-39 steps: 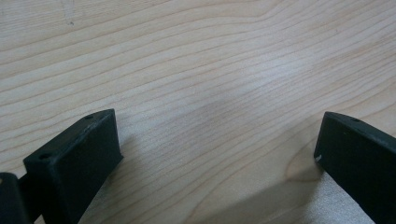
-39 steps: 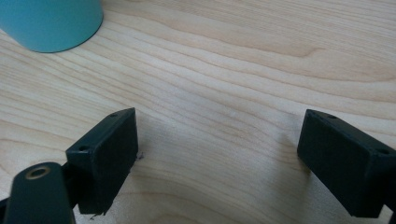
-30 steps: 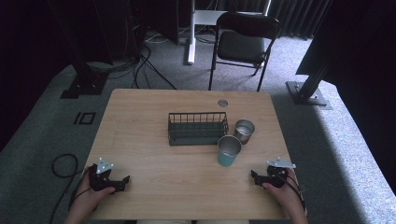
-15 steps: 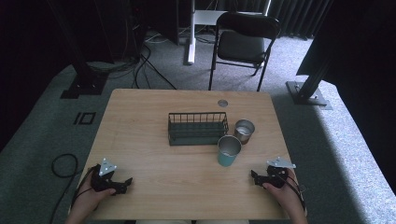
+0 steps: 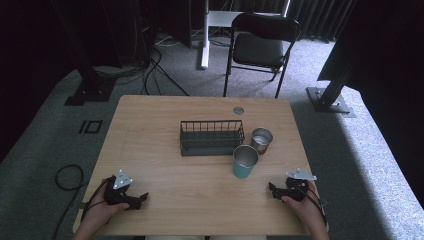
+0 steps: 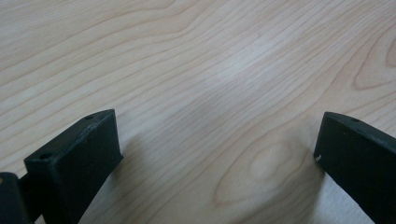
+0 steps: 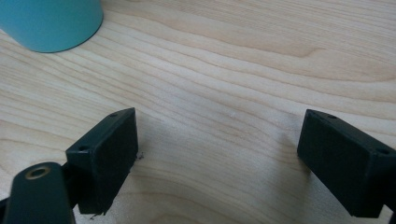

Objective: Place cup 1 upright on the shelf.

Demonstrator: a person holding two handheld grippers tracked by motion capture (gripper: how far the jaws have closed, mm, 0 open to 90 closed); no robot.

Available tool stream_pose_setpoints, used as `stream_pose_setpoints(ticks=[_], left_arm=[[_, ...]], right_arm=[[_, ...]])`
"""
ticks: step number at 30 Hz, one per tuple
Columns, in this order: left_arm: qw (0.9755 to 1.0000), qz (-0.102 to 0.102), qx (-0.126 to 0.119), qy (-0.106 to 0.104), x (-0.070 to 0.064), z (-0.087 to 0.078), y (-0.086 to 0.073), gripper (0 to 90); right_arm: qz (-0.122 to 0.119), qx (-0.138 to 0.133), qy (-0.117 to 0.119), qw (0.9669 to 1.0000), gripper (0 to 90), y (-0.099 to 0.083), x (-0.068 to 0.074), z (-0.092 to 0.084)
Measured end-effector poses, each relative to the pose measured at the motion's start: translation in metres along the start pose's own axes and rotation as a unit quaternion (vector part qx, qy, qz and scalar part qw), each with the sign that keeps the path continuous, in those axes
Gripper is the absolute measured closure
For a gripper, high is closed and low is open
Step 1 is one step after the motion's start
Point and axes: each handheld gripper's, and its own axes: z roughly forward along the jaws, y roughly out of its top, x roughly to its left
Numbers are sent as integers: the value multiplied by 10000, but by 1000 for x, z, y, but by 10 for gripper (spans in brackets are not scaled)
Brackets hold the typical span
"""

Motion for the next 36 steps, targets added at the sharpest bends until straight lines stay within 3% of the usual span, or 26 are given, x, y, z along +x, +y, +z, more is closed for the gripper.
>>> stream_pose_setpoints(ticks=[8,25,36], left_arm=[[9993,128,-84,-330,-10,6,12,10],[9975,496,-57,-494,-30,19,27,10],[9949,705,-154,-698,-45,25,39,10]], right_arm=[[-1,1,0,10000,120,0,0,0],[0,1,1,10000,120,0,0,0],[0,1,0,10000,120,0,0,0]])
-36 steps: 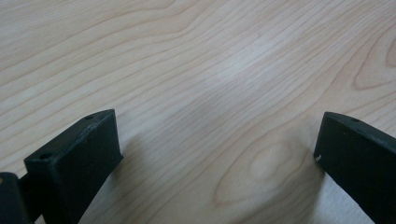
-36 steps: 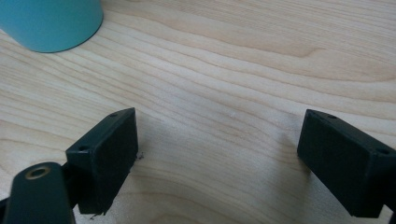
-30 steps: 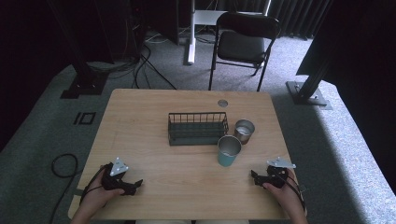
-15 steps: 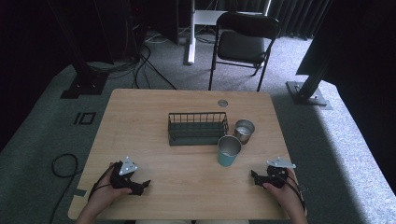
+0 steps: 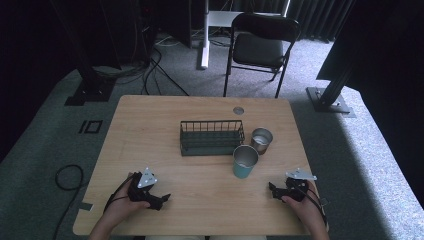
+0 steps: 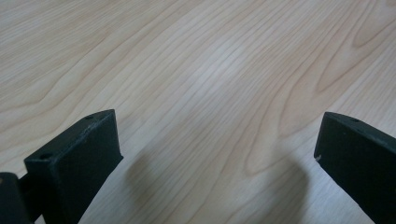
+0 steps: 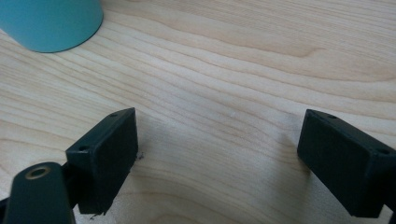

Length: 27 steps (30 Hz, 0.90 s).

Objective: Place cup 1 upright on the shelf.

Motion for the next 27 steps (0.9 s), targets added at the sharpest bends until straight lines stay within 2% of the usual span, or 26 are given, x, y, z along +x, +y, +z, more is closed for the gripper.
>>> stream_pose_setpoints(ticks=[15,17,27], left_arm=[[9992,227,-245,-230,-15,10,23,10],[9989,212,-297,-277,-17,12,27,10],[9971,405,-423,-482,-29,20,43,10]], right_arm=[[0,1,1,10000,120,0,0,0],[0,1,0,10000,120,0,0,0],[-1,1,1,10000,120,0,0,0]])
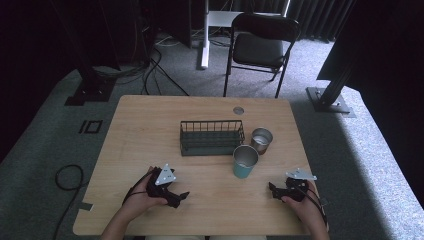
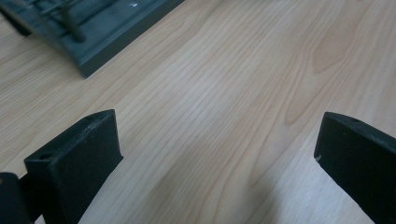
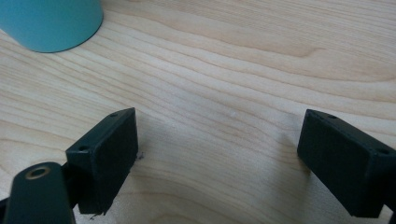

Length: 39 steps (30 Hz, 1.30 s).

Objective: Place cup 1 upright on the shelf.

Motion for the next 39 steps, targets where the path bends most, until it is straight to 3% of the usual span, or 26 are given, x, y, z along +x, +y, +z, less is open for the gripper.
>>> stream_pose_setpoints(ticks=[8,39], left_arm=[[9996,179,10,-212,-11,10,15,10],[9959,343,-319,-771,-32,43,54,10]], right_arm=[[1,-3,1,10000,120,0,0,0],[7,-1,0,10000,120,0,0,0]])
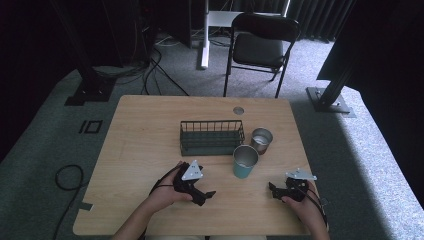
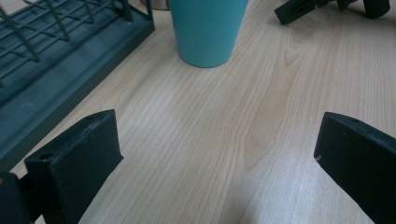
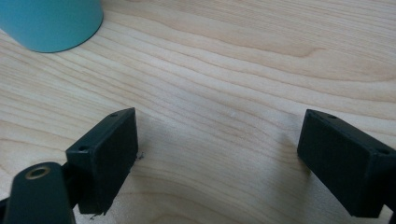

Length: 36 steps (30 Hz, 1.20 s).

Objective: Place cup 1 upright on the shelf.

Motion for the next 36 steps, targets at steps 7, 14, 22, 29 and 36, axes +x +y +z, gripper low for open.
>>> stream_pose_setpoints(ticks=[7,14,22,29,36], left_arm=[[9999,-58,-108,-95,-3,8,3,10],[9995,-98,-275,-74,-4,16,12,10],[9987,-223,-426,-196,-3,26,20,10],[9984,-209,-519,-49,1,34,29,10],[9981,-187,-564,-169,1,42,37,10]], right_arm=[[0,1,0,10000,120,0,0,0],[0,1,0,10000,120,0,0,0],[1,1,-1,10000,120,0,0,0],[0,0,-1,10000,120,0,0,0],[1,1,-2,10000,120,0,0,0]])
